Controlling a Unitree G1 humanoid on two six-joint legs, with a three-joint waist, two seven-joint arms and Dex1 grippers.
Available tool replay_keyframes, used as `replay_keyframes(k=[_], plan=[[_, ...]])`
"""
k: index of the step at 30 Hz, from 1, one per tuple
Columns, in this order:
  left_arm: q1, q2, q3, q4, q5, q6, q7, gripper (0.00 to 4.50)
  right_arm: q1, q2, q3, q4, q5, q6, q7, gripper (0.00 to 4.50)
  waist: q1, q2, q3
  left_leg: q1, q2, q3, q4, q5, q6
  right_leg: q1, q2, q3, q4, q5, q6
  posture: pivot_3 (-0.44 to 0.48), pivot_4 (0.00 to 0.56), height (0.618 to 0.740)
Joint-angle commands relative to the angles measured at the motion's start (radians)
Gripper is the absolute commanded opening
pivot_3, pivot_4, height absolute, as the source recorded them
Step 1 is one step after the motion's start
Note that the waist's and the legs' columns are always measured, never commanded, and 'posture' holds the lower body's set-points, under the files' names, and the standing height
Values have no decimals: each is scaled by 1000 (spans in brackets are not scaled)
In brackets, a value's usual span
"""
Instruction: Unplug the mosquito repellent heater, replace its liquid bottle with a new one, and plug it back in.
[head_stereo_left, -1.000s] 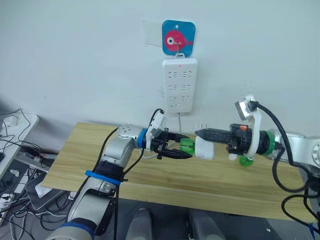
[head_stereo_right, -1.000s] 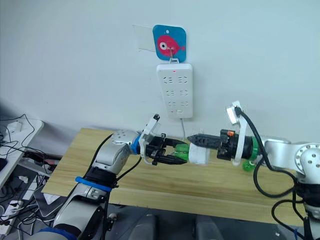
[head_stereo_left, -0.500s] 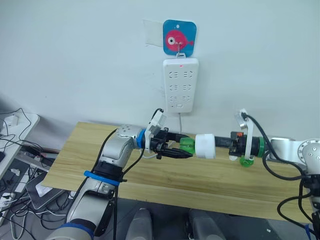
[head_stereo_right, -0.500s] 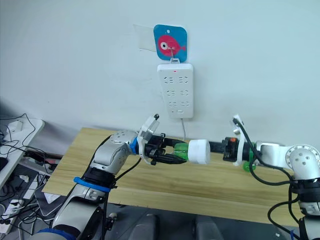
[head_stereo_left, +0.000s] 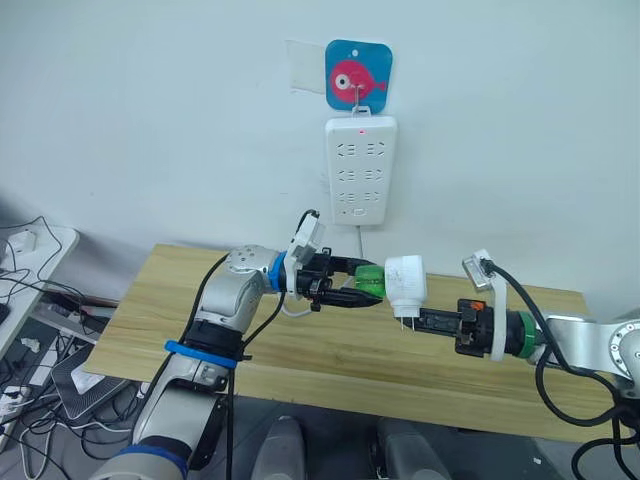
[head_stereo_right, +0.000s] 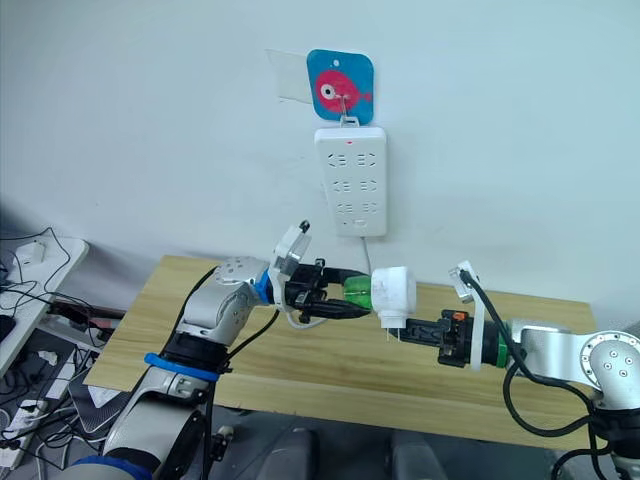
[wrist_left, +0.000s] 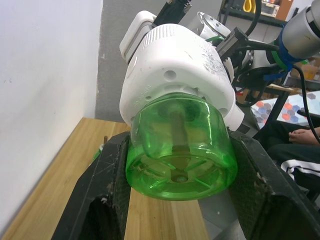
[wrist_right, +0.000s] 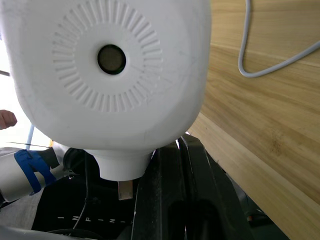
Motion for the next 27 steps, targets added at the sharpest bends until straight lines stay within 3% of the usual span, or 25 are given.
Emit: replay_keyframes(k=[1, 18, 21, 24, 27], plan=[[-11, -2, -36, 15, 46, -12, 9, 2256, -10, 6, -29, -107, 82, -40, 69, 60, -1, 0, 0, 0, 0, 0, 0, 0, 0, 0, 0, 0, 0, 0, 0, 32, 174, 740], [-5, 6, -54, 0, 41, -1, 0, 2256, 16, -24, -26, -108, 82, -76, 82, 60, -8, 0, 0, 0, 0, 0, 0, 0, 0, 0, 0, 0, 0, 0, 0, 30, 171, 740], [0, 6, -48, -11, 29, 16, 3, 2256, 22, -69, -23, -126, 73, -46, 86, 60, -9, 0, 0, 0, 0, 0, 0, 0, 0, 0, 0, 0, 0, 0, 0, 32, 171, 740], [1, 14, -41, -12, 14, 42, -3, 2256, 47, -132, -35, -196, -197, -29, 193, 60, -9, 0, 0, 0, 0, 0, 0, 0, 0, 0, 0, 0, 0, 0, 0, 38, 171, 740], [6, 26, -33, -28, -9, 89, -9, 2256, 89, -214, -6, -254, -562, -152, 371, 60, -8, 0, 0, 0, 0, -1, 0, 0, 0, 0, 0, -1, 0, 0, 1, 42, 168, 740]])
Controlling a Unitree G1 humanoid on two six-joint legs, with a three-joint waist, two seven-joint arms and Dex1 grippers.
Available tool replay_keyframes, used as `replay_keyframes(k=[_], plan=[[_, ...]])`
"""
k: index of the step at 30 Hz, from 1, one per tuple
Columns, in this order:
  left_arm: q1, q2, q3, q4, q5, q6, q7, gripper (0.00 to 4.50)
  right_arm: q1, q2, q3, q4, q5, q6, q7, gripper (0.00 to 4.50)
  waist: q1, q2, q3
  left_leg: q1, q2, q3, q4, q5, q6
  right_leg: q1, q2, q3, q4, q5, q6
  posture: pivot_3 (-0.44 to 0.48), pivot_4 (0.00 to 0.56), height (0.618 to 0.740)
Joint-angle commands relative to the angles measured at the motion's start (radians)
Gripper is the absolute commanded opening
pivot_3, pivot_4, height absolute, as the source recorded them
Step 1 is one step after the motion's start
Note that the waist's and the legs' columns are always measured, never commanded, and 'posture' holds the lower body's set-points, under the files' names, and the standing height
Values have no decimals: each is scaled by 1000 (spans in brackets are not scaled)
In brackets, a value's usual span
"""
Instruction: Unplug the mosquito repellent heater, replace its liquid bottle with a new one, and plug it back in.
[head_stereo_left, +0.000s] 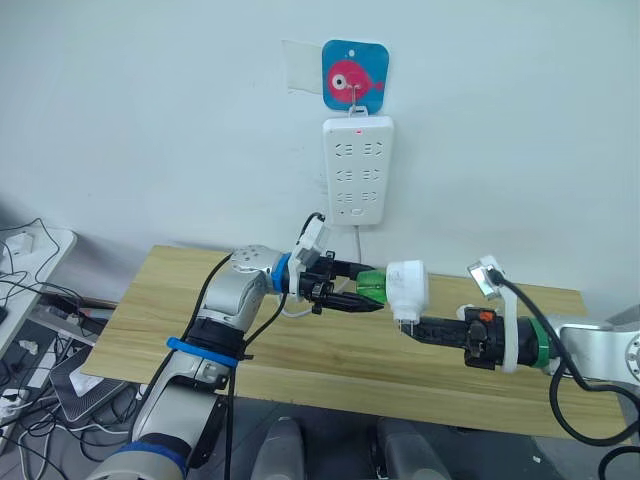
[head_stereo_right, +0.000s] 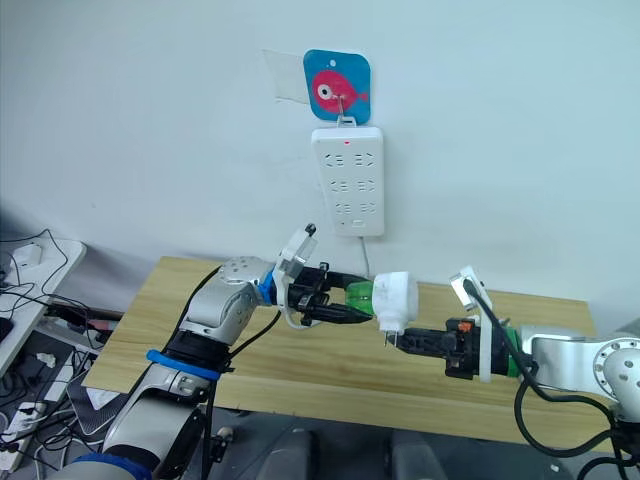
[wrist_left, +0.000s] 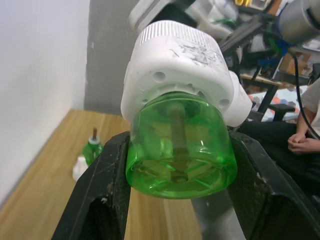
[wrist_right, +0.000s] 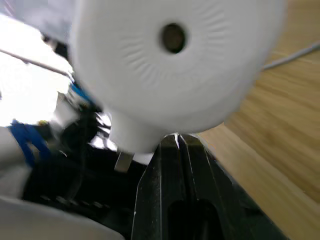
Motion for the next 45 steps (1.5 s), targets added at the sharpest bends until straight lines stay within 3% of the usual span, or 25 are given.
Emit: replay_keyframes(k=[1, 4, 7, 10, 14, 21, 30, 45], plan=[[4, 19, 11, -48, -32, 65, -9, 2256, 63, -88, 7, -75, -412, -184, 243, 60, 0, 0, 0, 0, 0, 0, 0, 0, 0, 0, 0, 0, 0, -1, 1, 42, 168, 740], [10, 46, 13, -66, -54, 136, -27, 2256, 204, -167, 26, -20, -822, -556, 494, 984, 0, 0, 0, 0, 0, 0, 1, 0, 0, 0, 0, 0, -1, -3, 4, 44, 166, 740], [9, 79, 10, -69, -66, 203, -48, 2256, 263, -143, 10, 117, -1118, -953, 604, 2031, -1, 0, 0, 0, 0, 0, 1, 0, 0, 0, 0, 0, -1, -3, 5, 45, 163, 740], [-8, 122, -7, -63, -96, 344, -81, 2256, 179, -80, 15, 319, -1364, -1430, 647, 3059, -13, 0, 0, 1, 0, 1, 2, 0, 0, 1, 0, 0, 0, -3, 5, 39, 158, 740], [-34, 154, -26, -70, -142, 509, -111, 2256, 58, 16, 47, 436, -1470, -1731, 665, 4493, -21, 0, 0, 3, 0, 2, 2, 0, 0, 1, 0, 1, 4, -3, 5, 34, 150, 740], [-60, 205, -96, -82, -195, 585, -115, 2256, -45, 114, 109, 458, -1597, -1978, 627, 4493, -14, 0, 0, 3, 0, 1, 3, 1, -2, 1, -1, 1, 6, 0, -1, 32, 146, 740], [-81, 201, -145, -58, -190, 527, -115, 2256, -125, 166, 184, 450, -1627, -1992, 606, 4493, -15, 0, 0, 3, 0, 1, 3, 2, -3, 1, -1, 2, 6, 0, -1, 30, 150, 740], [-100, 153, -135, -22, -156, 493, -114, 2256, -202, 220, 274, 434, -1654, -1973, 602, 4493, -14, 0, 0, 4, -1, 1, 3, 1, -2, 1, -1, 2, 7, 0, -1, 35, 159, 740]])
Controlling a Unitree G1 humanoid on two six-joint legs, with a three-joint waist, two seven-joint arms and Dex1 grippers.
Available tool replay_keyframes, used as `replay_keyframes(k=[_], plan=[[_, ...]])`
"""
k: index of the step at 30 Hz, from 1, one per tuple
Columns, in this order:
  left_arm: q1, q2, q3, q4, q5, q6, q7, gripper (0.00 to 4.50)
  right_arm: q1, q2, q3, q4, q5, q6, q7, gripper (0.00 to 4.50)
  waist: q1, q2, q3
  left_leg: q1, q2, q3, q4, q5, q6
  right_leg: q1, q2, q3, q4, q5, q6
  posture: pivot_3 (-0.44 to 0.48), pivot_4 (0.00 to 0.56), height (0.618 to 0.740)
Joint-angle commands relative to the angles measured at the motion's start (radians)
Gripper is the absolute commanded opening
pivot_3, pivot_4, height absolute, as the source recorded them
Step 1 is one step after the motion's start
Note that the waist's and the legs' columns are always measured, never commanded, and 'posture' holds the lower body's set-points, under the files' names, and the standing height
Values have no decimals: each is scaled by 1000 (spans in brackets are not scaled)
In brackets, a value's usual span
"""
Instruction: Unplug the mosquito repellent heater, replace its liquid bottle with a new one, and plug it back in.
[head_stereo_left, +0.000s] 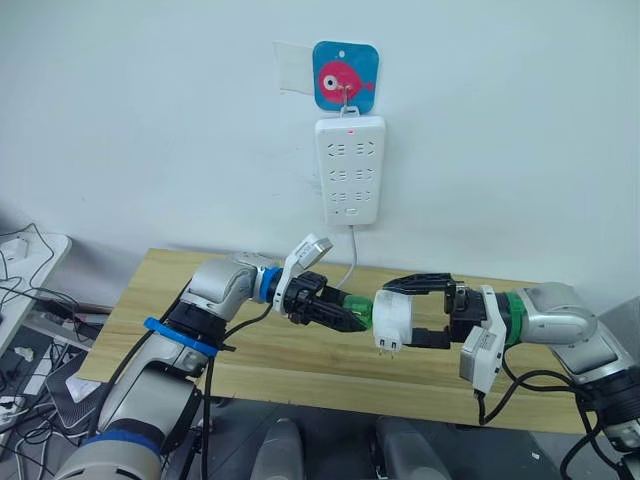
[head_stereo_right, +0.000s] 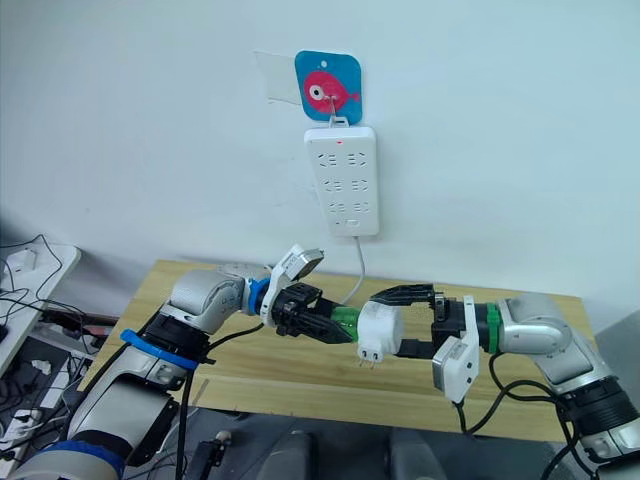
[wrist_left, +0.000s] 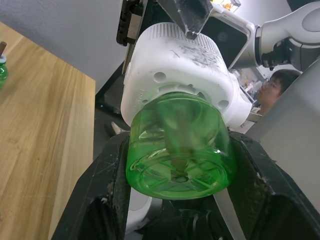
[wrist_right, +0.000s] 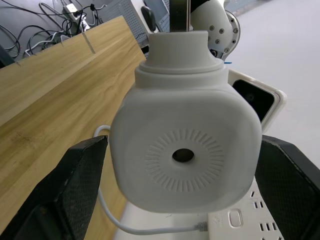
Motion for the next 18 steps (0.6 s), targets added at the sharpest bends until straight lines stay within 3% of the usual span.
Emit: replay_keyframes(k=[1, 3, 6, 9, 16, 18], plan=[[-17, -4, 14, -2, 3, -18, -12, 2256, -18, 3, 7, -41, 15, 3, -12, 4327, 0, 0, 0, 0, 0, 0, 0, 0, 0, 0, 0, 0, 0, 0, 0, 35, 159, 740], [-15, -4, 14, -3, 6, -23, -12, 2256, -16, -2, 14, -47, 23, 8, -8, 3937, 0, 0, 0, 0, 0, 0, 0, 0, 0, 0, 0, 0, 0, 0, 0, 35, 159, 740], [-9, -8, 16, -4, 20, -43, -12, 2256, -10, -10, 15, -50, 25, 9, -9, 2960, 0, 0, 0, 0, 0, 0, 0, 0, 0, 0, 0, 0, 0, 0, 0, 35, 159, 740], [-8, -7, 10, -3, 16, -52, -12, 2256, -13, -10, 9, -46, 15, 14, -18, 2973, 0, 0, 0, 0, 0, 0, 0, 0, 0, 0, 0, 0, 0, 0, 0, 33, 161, 740], [-17, 9, 13, 2, 14, -76, -12, 4466, -10, -18, -18, -19, 19, 49, -30, 2973, 0, 0, 0, 0, 0, 0, 0, 0, 1, 0, 0, 0, 0, 0, 0, 32, 162, 740], [-33, 18, 22, 27, 25, -105, -12, 4500, 3, -26, -33, -16, 34, 86, -32, 2973, 0, 0, 0, 0, 0, 0, 0, 0, 1, 0, 0, 0, 0, 0, 0, 32, 162, 740]])
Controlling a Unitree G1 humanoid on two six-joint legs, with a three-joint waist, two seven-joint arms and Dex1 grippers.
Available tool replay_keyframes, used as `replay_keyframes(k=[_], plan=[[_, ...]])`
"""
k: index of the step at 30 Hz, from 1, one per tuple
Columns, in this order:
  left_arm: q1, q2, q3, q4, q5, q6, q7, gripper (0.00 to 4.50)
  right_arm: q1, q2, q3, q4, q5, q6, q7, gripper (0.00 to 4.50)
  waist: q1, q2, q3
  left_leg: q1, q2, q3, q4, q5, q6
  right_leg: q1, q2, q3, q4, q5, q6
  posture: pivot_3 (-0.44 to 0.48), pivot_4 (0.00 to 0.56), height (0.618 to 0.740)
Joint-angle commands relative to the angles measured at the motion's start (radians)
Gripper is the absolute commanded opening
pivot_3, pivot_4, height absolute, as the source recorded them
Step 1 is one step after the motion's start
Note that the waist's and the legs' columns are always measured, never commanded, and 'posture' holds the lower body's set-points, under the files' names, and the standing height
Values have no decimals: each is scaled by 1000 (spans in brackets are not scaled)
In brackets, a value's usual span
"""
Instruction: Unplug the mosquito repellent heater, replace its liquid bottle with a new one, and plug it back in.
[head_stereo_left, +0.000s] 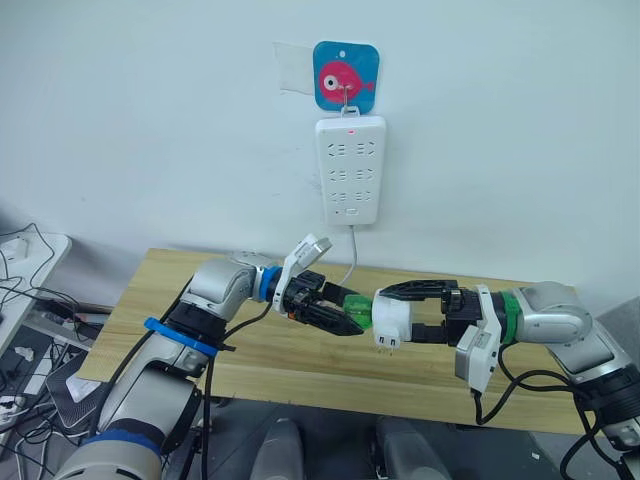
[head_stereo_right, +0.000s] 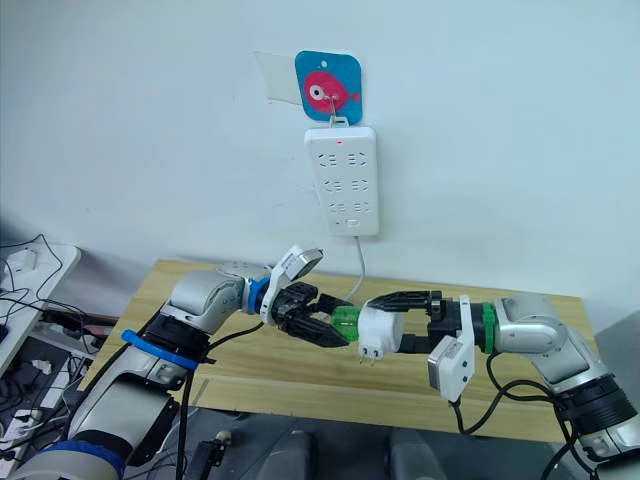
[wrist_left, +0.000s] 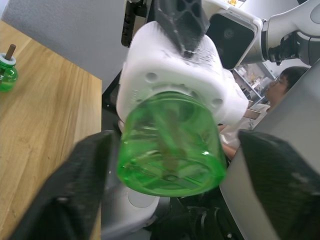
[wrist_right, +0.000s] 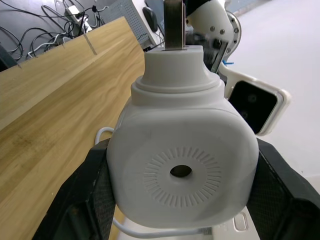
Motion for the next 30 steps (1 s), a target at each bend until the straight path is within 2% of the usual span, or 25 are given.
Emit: replay_keyframes(k=[1, 3, 5, 8, 10, 12, 14, 16, 21, 23, 30], plan=[[-41, 30, 23, 29, 26, -89, -10, 4500, 25, -32, -51, -7, 50, 66, -10, 2973, 1, 0, 0, 0, 0, 0, 0, 0, 0, 0, 0, 0, 0, 0, 0, 29, 164, 740], [-50, 51, 22, 55, 69, -198, -10, 4500, 69, -52, -70, -6, 89, 156, -2, 2973, 1, 0, 0, 0, 0, 0, 0, 0, 0, 0, 0, 0, 0, 0, 0, 29, 163, 740], [-38, 65, 29, 48, 103, -308, -10, 4500, 129, -60, -97, -54, 181, 363, -4, 2973, 2, 0, 0, 0, 0, 0, 0, 0, 1, 0, 0, 0, 0, 0, 0, 30, 164, 740], [18, 39, 51, 24, 209, -592, 33, 4500, 219, -73, -147, -219, 423, 865, -66, 2973, 3, 0, 0, 0, 0, 0, 0, 0, 1, 0, -1, 1, 0, 0, -1, 32, 164, 740], [52, 0, 63, 29, 288, -791, 112, 4500, 259, -80, -196, -328, 621, 1188, -157, 2973, 3, 1, -1, 0, 0, 0, 0, 0, 0, 0, -1, 1, 0, 0, -1, 32, 167, 740], [77, -49, 81, 30, 342, -922, 209, 4500, 272, -63, -264, -402, 860, 1483, -311, 2973, 3, 1, -1, 0, 0, 0, 0, 0, 1, 0, -1, 1, 0, 0, -1, 32, 167, 740], [91, -80, 82, 47, 402, -1056, 276, 4500, 264, -33, -326, -423, 1144, 1681, -492, 2973, 3, 0, -1, -1, 0, 0, 0, 0, 1, 1, -2, 1, 0, 0, -1, 31, 166, 740], [92, -101, 76, 95, 483, -1192, 363, 4500, 242, -1, -363, -410, 1397, 1772, -691, 2973, 2, 0, -1, -1, 0, 0, 0, -1, 1, 1, -1, 1, 0, 0, -1, 30, 165, 740], [38, -131, 47, 229, 690, -1466, 586, 4500, 180, 3, -357, -375, 1725, 1836, -995, 2973, 1, 0, -1, -1, -1, 1, 0, -1, 1, 1, -1, 1, 0, 0, 0, 25, 162, 740], [20, -149, 39, 254, 729, -1485, 637, 4500, 162, 4, -345, -368, 1799, 1825, -1089, 2973, 2, 0, -1, -2, -2, 1, 0, -1, 1, 0, -1, 1, 0, 0, 0, 26, 161, 740], [25, -178, -5, 234, 778, -1457, 687, 4500, 122, 18, -290, -387, 1932, 1776, -1309, 2973, 2, 0, -1, -3, -1, 0, 0, -1, 1, 0, -1, 0, 0, 0, 0, 30, 158, 740]])
